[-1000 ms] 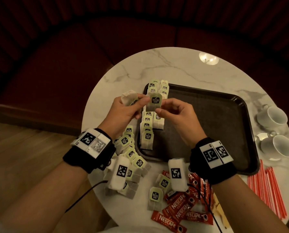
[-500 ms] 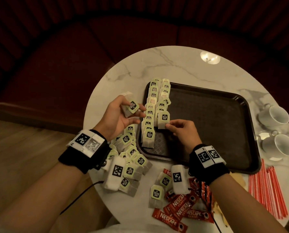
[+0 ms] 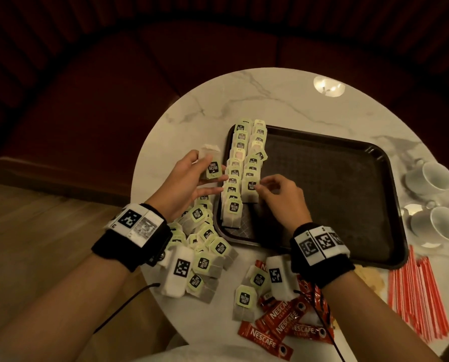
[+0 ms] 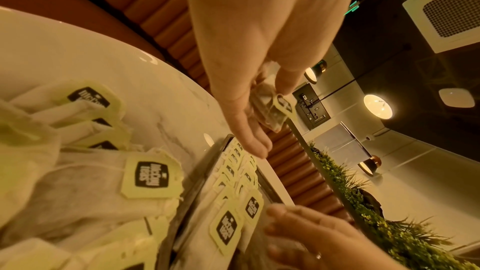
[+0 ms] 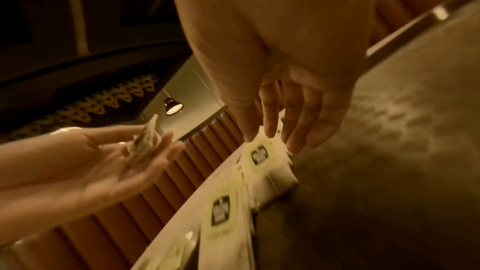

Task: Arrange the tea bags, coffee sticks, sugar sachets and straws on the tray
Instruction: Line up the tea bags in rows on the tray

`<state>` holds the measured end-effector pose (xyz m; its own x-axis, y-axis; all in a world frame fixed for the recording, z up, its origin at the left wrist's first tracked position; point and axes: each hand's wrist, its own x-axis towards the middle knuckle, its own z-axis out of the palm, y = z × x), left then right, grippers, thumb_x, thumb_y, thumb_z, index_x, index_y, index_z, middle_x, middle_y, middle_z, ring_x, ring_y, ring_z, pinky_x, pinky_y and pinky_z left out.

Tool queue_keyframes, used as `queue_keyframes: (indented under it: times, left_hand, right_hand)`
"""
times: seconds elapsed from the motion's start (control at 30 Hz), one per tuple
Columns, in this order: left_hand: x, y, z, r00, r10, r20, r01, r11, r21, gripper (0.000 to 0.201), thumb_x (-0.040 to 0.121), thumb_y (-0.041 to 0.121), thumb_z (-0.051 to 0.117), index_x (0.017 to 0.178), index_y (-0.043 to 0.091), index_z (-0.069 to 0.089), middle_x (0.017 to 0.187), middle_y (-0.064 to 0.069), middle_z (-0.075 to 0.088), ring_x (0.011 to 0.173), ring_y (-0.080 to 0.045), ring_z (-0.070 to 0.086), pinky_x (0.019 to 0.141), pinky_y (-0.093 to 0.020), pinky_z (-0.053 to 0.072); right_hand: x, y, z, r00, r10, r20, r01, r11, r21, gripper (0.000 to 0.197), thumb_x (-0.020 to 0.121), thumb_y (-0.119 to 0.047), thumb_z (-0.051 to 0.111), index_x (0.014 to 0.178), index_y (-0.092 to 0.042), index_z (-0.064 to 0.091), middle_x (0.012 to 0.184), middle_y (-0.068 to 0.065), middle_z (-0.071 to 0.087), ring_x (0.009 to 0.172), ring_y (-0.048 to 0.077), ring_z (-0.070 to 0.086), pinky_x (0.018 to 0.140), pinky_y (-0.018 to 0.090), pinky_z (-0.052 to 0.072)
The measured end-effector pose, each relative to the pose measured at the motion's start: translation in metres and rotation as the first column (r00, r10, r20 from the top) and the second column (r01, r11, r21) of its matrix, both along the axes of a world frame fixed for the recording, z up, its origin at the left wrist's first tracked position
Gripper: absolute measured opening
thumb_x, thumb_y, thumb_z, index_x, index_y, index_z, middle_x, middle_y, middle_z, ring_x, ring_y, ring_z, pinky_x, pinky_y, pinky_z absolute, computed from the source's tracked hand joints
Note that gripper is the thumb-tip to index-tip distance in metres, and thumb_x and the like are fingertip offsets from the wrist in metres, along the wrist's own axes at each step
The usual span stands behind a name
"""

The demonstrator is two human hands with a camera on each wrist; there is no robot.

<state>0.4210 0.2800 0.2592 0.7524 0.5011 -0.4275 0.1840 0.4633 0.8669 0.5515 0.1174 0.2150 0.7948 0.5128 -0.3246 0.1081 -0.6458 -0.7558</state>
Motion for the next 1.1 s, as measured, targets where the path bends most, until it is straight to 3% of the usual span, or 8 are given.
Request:
queue_keyframes:
  times: [0.17,0.3,0.5,0.67,0.8,0.9,1.0,1.1]
  left_hand:
    - [0.003,-0.007,-0.005,0.996,-0.087,-0.003,0.087,0.989,0.12,0.02,0.101,0.023,0.046,0.103,0.009,0.061,0.095,-0.005,0.069,0.091,-0.015,0.066,0.08,-0.03,0.058]
    - [0.005,-0.013,-0.006,0.993,-0.121,0.013,0.116,0.974,0.196,0.024,0.1,0.025,0.05,0.111,0.013,0.067,0.099,0.001,0.071,0.088,-0.005,0.064,0.07,-0.018,0.051]
    - [0.007,-0.017,-0.01,0.994,-0.084,0.077,0.074,0.989,0.127,0.028,0.098,0.024,0.053,0.117,0.01,0.068,0.104,-0.006,0.073,0.094,-0.014,0.067,0.075,-0.024,0.052]
    - [0.007,-0.019,-0.012,0.997,-0.074,0.026,0.07,0.989,0.127,0.029,0.099,0.026,0.05,0.118,0.012,0.067,0.108,-0.006,0.071,0.092,-0.012,0.064,0.074,-0.022,0.05]
    - [-0.001,-0.012,-0.02,0.997,-0.07,-0.038,0.075,0.982,0.174,0.025,0.1,0.027,0.049,0.107,0.018,0.071,0.097,-0.001,0.066,0.085,-0.011,0.058,0.072,-0.023,0.049]
    - [-0.009,-0.01,-0.028,0.992,-0.054,-0.118,0.081,0.966,0.246,0.022,0.1,0.018,0.048,0.1,0.017,0.07,0.094,-0.004,0.065,0.079,-0.009,0.056,0.068,-0.021,0.048]
    - [-0.015,-0.012,-0.036,0.976,-0.07,-0.208,0.14,0.927,0.347,0.018,0.098,0.013,0.053,0.106,0.015,0.068,0.099,-0.006,0.066,0.078,-0.008,0.058,0.067,-0.017,0.051]
    - [-0.017,-0.019,-0.037,0.973,-0.108,-0.203,0.176,0.918,0.356,0.018,0.096,0.012,0.057,0.11,0.014,0.068,0.104,-0.006,0.067,0.081,-0.008,0.062,0.07,-0.015,0.054]
  right_hand:
    - [-0.011,0.008,0.029,0.993,0.095,-0.072,-0.078,0.975,0.21,0.02,0.096,-0.036,0.061,0.109,-0.024,0.069,0.102,-0.009,0.07,0.097,0.003,0.063,0.086,0.023,0.051]
    - [-0.019,0.015,0.042,0.974,0.173,-0.145,-0.117,0.936,0.331,0.03,0.101,-0.038,0.049,0.112,-0.021,0.071,0.1,-0.005,0.073,0.084,-0.001,0.065,0.074,0.014,0.049]
    - [-0.022,0.011,0.043,0.957,0.202,-0.208,-0.088,0.886,0.456,0.021,0.098,-0.02,0.058,0.112,-0.01,0.07,0.102,0.006,0.074,0.093,0.015,0.07,0.08,0.023,0.056]
    - [-0.02,0.006,0.035,0.976,0.111,-0.186,-0.02,0.902,0.431,0.02,0.095,-0.022,0.063,0.108,-0.01,0.073,0.101,0.003,0.074,0.091,0.009,0.068,0.07,0.018,0.053]
    - [-0.014,-0.006,0.02,0.975,0.003,-0.224,0.085,0.921,0.379,0.016,0.094,-0.024,0.065,0.105,-0.018,0.074,0.1,-0.002,0.075,0.095,0.012,0.068,0.084,0.025,0.054]
    - [-0.011,-0.015,0.007,0.971,-0.041,-0.236,0.119,0.938,0.325,0.012,0.093,-0.023,0.066,0.102,-0.02,0.074,0.098,-0.001,0.074,0.088,0.013,0.067,0.077,0.023,0.053]
    - [-0.013,-0.019,-0.002,0.96,-0.055,-0.275,0.143,0.939,0.313,0.01,0.094,-0.019,0.064,0.1,-0.018,0.073,0.097,0.001,0.074,0.089,0.012,0.068,0.072,0.018,0.053]
    - [-0.018,-0.019,-0.002,0.936,-0.017,-0.353,0.154,0.919,0.363,0.013,0.096,-0.015,0.061,0.101,-0.015,0.073,0.099,0.0,0.075,0.091,0.009,0.068,0.075,0.017,0.054]
